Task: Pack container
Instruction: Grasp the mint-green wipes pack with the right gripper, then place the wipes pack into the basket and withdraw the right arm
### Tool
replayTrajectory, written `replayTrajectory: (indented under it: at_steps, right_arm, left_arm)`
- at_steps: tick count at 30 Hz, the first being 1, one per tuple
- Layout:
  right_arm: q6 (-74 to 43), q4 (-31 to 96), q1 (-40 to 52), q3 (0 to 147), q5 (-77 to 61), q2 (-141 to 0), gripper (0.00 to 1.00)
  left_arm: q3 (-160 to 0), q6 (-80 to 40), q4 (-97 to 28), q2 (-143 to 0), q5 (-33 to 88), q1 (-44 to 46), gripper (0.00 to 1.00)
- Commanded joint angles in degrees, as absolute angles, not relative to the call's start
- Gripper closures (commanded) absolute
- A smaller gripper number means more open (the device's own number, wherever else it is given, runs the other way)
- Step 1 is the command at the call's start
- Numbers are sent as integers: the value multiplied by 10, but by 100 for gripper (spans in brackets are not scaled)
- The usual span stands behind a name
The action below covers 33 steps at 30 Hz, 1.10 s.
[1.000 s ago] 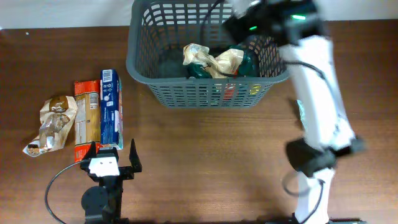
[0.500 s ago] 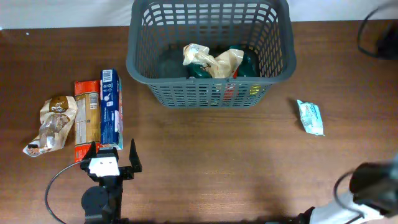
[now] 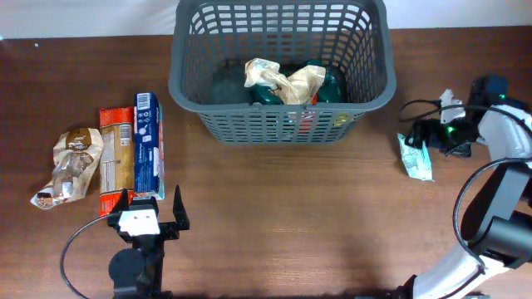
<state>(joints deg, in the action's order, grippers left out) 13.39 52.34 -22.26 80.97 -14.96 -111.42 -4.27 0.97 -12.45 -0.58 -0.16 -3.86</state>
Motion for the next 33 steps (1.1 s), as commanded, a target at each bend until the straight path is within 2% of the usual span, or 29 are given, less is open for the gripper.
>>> replayTrajectory:
  at_steps: [1, 5, 7, 10, 11, 12, 13, 16, 25, 29, 33]
  right_arm:
    - [159, 500, -218, 768, -158, -1095, 8]
    - [158, 472, -218, 731, -157, -1095, 16]
    - [158, 464, -218, 717, -157, -1095, 30]
    - [156, 458, -218, 701, -157, -1095, 54]
    - [154, 455, -218, 697, -157, -1095, 76]
    - [145, 453, -218, 696, -157, -1095, 92]
    - [130, 449, -219, 698, -157, -1094, 96]
    - [85, 467, -229, 738, -170, -1090, 96]
    - [55, 665, -225, 1198, -314, -1079, 97]
    - [57, 707, -169, 1393, -319, -1079, 96]
    - [107, 713, -74, 1480, -319, -1079, 96]
  left_arm:
    - [-38, 6, -123, -3, 3, -37, 1]
    - [-38, 6, -123, -3, 3, -37, 1]
    - [-38, 6, -123, -3, 3, -37, 1]
    - [-38, 6, -123, -3, 3, -37, 1]
    - [-38, 6, -123, -3, 3, -37, 1]
    - [-38, 6, -123, -3, 3, -37, 1]
    - [-38, 6, -123, -3, 2, -37, 1]
    - [-38, 6, -123, -3, 3, -37, 1]
    - [-38, 6, -123, -3, 3, -37, 1]
    - [-38, 6, -123, -3, 3, -37, 1]
    - [-38, 6, -123, -3, 3, -37, 1]
